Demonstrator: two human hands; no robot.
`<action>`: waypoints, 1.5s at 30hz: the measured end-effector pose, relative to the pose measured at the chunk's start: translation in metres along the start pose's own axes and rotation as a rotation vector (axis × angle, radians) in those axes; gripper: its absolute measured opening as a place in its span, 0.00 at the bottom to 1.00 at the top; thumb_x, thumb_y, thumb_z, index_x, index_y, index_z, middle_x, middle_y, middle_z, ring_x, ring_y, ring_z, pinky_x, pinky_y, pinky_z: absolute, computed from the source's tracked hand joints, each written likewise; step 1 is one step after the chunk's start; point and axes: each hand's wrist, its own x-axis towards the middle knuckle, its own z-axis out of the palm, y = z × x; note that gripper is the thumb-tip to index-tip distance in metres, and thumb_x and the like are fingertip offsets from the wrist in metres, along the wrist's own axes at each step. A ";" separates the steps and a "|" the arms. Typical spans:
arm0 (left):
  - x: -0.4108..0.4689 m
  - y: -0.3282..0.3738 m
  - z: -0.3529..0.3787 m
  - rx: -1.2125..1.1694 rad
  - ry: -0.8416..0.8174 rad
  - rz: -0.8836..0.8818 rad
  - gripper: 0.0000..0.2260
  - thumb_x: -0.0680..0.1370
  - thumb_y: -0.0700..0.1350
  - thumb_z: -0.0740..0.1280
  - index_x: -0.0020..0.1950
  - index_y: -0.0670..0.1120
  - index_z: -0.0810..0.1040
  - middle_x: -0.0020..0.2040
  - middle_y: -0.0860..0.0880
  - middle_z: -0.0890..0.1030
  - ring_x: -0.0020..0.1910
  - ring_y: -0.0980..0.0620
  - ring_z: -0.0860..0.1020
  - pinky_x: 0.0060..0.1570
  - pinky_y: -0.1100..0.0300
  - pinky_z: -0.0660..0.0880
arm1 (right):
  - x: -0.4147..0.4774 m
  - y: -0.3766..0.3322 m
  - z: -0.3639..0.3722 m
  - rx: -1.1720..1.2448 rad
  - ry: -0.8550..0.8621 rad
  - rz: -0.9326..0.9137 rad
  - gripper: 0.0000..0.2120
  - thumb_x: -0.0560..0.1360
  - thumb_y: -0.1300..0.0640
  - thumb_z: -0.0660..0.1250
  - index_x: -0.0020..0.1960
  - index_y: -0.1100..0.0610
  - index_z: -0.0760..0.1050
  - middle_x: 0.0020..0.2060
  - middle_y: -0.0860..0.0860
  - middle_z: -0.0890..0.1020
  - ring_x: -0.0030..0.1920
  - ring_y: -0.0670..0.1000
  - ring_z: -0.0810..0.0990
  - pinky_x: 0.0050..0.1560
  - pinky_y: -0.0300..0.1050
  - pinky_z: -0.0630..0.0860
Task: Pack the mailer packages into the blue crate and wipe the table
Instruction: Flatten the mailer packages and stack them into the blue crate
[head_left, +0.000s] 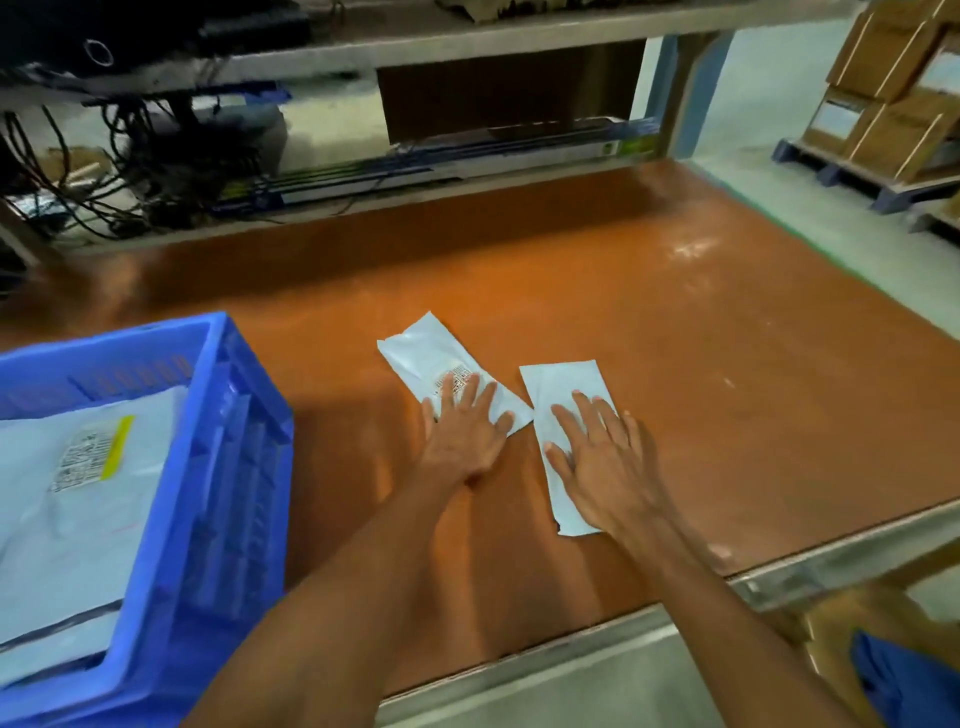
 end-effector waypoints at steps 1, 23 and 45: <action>-0.011 -0.004 0.002 0.001 0.022 0.020 0.28 0.81 0.64 0.47 0.79 0.57 0.53 0.81 0.54 0.49 0.80 0.45 0.42 0.75 0.37 0.43 | 0.005 0.000 0.003 0.015 -0.059 0.009 0.27 0.82 0.37 0.44 0.78 0.43 0.55 0.79 0.48 0.55 0.79 0.54 0.51 0.76 0.60 0.51; -0.116 -0.031 -0.015 0.191 0.310 0.027 0.20 0.81 0.47 0.53 0.69 0.43 0.74 0.75 0.42 0.68 0.71 0.36 0.68 0.69 0.43 0.67 | -0.021 -0.065 -0.007 0.101 -0.016 -0.064 0.26 0.81 0.52 0.43 0.75 0.55 0.66 0.75 0.53 0.68 0.76 0.60 0.62 0.71 0.59 0.63; -0.282 -0.296 -0.183 0.518 0.309 0.004 0.37 0.73 0.47 0.32 0.67 0.37 0.73 0.72 0.36 0.68 0.70 0.32 0.66 0.67 0.34 0.62 | -0.024 -0.445 -0.118 0.141 -0.052 -0.329 0.22 0.84 0.48 0.46 0.76 0.53 0.58 0.78 0.51 0.56 0.78 0.61 0.52 0.74 0.65 0.52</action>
